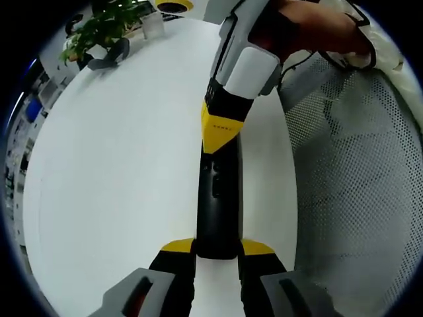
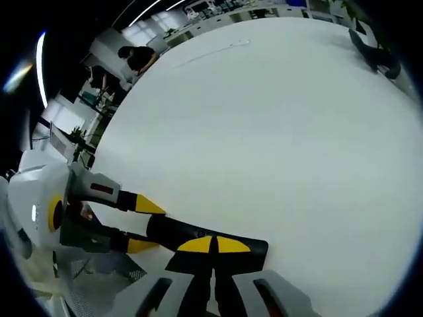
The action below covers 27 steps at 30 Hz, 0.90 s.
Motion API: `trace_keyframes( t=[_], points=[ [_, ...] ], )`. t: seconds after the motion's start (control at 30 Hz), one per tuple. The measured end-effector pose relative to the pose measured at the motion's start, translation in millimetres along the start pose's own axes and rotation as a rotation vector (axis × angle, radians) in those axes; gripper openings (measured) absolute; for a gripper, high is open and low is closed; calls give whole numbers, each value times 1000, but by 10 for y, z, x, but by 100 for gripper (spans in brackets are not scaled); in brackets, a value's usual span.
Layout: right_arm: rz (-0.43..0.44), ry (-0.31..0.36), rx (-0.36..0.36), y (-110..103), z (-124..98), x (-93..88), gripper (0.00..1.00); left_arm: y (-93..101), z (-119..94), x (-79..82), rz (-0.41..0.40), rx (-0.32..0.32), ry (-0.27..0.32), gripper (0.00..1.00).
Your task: Press the specified remote control buttons in sequence, fully releasing each button before pressing the next.
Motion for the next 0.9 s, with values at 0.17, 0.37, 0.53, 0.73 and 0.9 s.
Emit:
trace_keyframes(
  t=[0.17, 0.37, 0.53, 0.73, 0.9],
  points=[
    [-7, 14, -4, -5, -15, 0, 0, 0, 0, 0, -2, 3, 0, 23],
    [17, 1, -7, 22, -41, -26, 0, 1, 1, 4, -3, 4, -8, 23],
    [-4, 1, 13, -28, -70, -41, 0, -5, 3, 4, -2, 2, -9, 23],
    [-17, -12, 40, -94, -55, -65, 0, -4, 4, 5, -3, 3, -7, 23],
    [-23, -20, 34, -87, -38, -91, 0, -6, 3, 4, -2, 3, 0, 23]
  ],
)
Point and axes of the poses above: the point that each gripper's makers call its tool centre point, and the gripper's own axes: z roughly forward along the fingers, y roughly to its right, x roughly out of its top, the point moved 1 cm from there along -z, roughly backward along the fingers, and after that the axes turned 12 degrees about -x, right-handed, at the moved point
